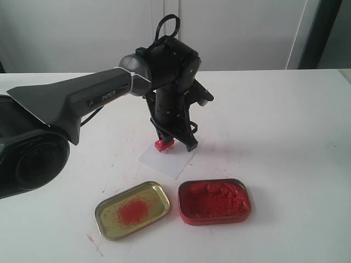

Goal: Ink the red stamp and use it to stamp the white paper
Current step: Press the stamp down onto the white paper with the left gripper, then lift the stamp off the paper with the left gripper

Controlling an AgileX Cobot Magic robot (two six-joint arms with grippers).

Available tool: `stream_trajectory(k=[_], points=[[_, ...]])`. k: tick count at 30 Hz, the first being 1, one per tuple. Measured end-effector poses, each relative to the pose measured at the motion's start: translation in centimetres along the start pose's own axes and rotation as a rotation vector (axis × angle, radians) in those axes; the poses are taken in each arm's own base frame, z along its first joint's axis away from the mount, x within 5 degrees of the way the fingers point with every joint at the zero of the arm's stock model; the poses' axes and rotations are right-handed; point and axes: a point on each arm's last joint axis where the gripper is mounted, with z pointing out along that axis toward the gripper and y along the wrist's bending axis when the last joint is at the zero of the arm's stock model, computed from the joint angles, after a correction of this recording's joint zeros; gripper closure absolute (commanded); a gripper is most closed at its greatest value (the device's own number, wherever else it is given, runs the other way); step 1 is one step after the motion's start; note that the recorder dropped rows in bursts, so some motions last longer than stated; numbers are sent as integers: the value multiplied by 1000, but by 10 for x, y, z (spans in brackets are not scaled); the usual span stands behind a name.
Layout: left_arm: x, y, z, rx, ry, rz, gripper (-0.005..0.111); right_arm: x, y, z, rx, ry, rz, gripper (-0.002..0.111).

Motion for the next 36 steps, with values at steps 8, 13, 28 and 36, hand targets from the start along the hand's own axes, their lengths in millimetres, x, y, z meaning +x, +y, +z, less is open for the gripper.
stream_trajectory(k=[8, 13, 28, 36], points=[[0, 2, 0, -28, 4, -7, 107, 0, 0, 0, 0, 0, 0, 108], [0, 3, -1, -53, 8, 2, 107, 0, 0, 0, 0, 0, 0, 108], [8, 28, -35, 23, -72, -102, 107, 0, 0, 0, 0, 0, 0, 108], [24, 67, -58, 120, -140, -235, 107, 0, 0, 0, 0, 0, 10, 108]])
